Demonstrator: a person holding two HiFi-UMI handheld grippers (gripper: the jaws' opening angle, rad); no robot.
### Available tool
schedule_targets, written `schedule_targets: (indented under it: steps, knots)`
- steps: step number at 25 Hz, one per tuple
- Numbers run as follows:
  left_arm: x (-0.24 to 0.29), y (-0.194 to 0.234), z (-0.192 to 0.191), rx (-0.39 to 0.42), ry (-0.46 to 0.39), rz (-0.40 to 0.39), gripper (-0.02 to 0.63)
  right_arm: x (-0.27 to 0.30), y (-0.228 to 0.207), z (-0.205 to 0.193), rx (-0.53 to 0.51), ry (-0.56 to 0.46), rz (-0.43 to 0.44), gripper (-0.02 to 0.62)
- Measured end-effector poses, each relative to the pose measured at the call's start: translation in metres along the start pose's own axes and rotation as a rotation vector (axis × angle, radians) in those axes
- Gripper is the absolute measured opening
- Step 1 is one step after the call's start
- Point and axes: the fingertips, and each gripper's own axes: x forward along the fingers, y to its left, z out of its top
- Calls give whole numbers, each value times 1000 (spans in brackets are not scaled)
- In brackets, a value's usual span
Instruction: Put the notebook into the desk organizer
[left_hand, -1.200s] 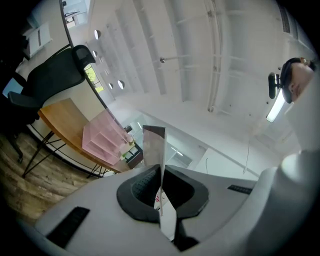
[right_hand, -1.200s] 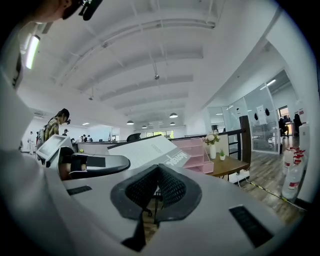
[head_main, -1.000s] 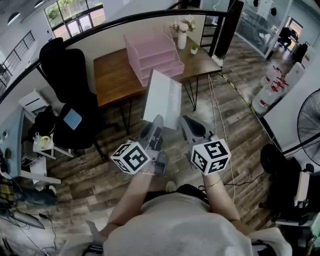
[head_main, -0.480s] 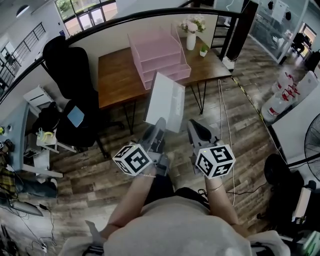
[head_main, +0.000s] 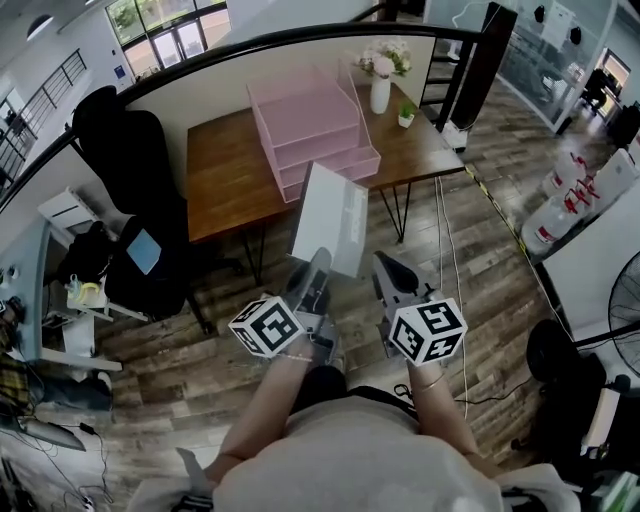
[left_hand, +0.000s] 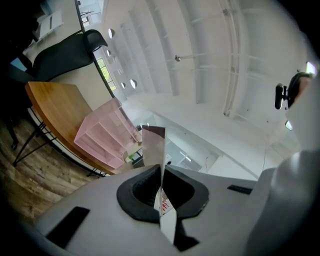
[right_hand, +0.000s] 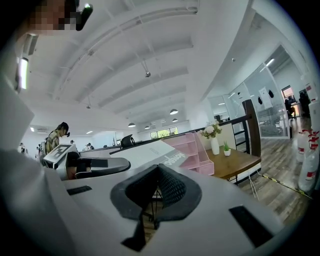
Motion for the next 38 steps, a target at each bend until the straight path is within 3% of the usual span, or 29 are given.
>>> schedule_targets:
  steps: [6, 11, 22, 28, 38]
  knots:
    - [37, 17, 19, -66, -13, -22, 21, 43, -23, 19, -17, -4, 8, 11]
    - [57, 36, 28, -93, 4, 11, 21, 72, -35, 21, -23, 19, 7, 11]
    - [87, 72, 28, -194, 23, 26, 21, 114, -55, 25, -12, 41, 16, 11]
    - [103, 88, 28, -226, 48, 37, 21, 135, -55, 18, -16, 72, 36, 11]
    - [121, 115, 47, -246, 13, 74, 21, 169, -64, 18, -28, 96, 63, 11]
